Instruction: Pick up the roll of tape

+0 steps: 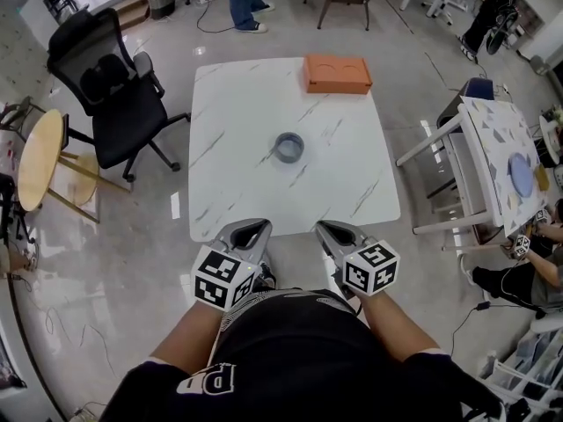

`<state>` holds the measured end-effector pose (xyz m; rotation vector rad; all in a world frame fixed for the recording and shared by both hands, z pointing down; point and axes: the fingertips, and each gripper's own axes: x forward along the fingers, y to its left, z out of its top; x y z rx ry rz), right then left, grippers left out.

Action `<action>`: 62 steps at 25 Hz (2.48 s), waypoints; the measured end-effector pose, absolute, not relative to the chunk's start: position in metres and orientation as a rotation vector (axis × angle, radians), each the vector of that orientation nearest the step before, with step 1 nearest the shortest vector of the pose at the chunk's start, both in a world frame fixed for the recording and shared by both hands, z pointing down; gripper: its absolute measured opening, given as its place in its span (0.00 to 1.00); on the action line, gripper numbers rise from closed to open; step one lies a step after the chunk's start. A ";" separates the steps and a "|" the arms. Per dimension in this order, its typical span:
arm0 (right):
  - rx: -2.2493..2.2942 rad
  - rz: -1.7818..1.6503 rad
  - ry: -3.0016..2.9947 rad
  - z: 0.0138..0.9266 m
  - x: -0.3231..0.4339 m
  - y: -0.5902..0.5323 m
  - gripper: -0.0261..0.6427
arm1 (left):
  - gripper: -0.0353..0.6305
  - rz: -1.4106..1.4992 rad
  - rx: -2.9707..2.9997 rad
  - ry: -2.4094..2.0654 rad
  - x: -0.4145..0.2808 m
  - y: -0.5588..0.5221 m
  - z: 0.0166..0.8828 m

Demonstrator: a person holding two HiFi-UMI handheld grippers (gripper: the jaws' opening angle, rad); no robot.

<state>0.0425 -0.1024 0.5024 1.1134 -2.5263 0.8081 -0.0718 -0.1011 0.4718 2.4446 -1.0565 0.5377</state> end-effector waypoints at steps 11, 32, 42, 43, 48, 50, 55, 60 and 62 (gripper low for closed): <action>1.183 0.792 -2.494 0.497 0.013 -0.150 0.04 | 0.14 0.555 2.522 -0.962 -0.095 -0.156 0.470; 1.294 0.811 -2.413 0.505 0.013 -0.187 0.04 | 0.14 0.578 2.540 -0.894 -0.116 -0.207 0.488; 1.142 0.797 -2.452 0.512 0.022 -0.218 0.04 | 0.14 0.576 2.507 -0.997 -0.095 -0.229 0.485; 1.127 0.795 -2.458 0.512 0.023 -0.221 0.04 | 0.14 0.578 2.502 -1.011 -0.093 -0.232 0.485; 1.053 0.796 -2.483 0.515 0.029 -0.233 0.04 | 0.14 0.584 2.469 -1.064 -0.082 -0.242 0.487; 1.028 0.801 -2.490 0.517 0.032 -0.237 0.04 | 0.14 0.591 2.458 -1.077 -0.076 -0.244 0.489; 0.989 0.804 -2.517 0.518 0.039 -0.247 0.04 | 0.14 0.617 2.444 -1.097 -0.064 -0.247 0.491; 0.970 0.818 -2.524 0.519 0.045 -0.253 0.04 | 0.14 0.627 2.429 -1.115 -0.059 -0.249 0.490; 0.969 0.822 -2.527 0.520 0.047 -0.254 0.04 | 0.14 0.633 2.428 -1.118 -0.057 -0.248 0.491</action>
